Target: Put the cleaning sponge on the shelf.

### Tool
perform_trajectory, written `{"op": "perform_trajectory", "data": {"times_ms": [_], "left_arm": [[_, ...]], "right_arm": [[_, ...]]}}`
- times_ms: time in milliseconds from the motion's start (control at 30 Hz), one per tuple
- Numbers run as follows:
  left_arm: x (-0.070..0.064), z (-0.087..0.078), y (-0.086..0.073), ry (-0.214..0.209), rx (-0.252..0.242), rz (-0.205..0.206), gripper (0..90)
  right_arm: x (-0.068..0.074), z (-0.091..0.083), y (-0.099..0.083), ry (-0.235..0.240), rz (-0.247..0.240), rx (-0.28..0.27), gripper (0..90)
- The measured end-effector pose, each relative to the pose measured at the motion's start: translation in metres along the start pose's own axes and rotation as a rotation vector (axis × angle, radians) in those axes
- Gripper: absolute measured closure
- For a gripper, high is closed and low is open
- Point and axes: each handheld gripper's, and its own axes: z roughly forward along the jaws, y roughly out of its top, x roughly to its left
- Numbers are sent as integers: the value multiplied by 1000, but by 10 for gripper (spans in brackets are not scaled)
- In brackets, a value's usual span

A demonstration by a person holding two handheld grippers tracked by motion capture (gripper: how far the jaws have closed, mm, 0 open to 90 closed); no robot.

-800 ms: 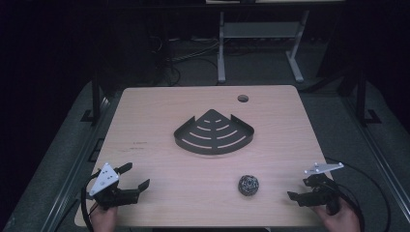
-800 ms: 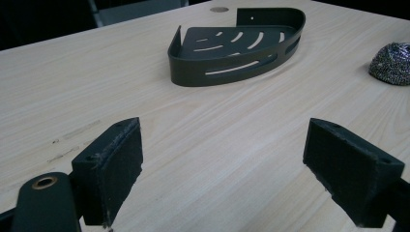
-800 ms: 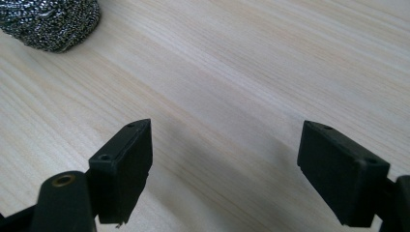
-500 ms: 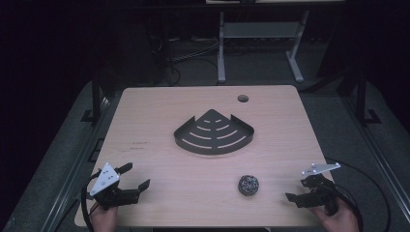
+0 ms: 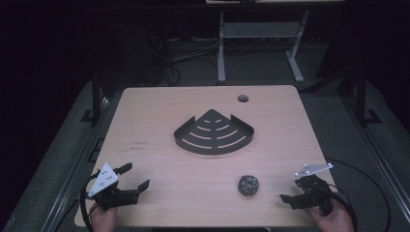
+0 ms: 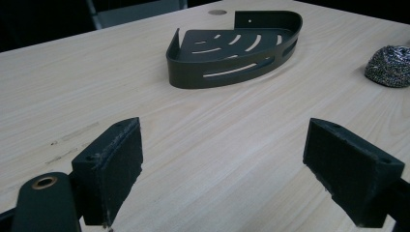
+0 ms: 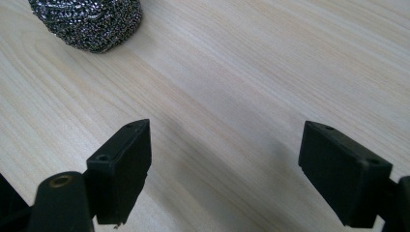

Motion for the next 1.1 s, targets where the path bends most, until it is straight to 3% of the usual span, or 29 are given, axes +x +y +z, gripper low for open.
{"op": "perform_trajectory", "data": {"times_ms": [1100], "left_arm": [[0,0,-1,1,-3,-7,135]], "right_arm": [[18,6,10,44,-74,7,185]]}}
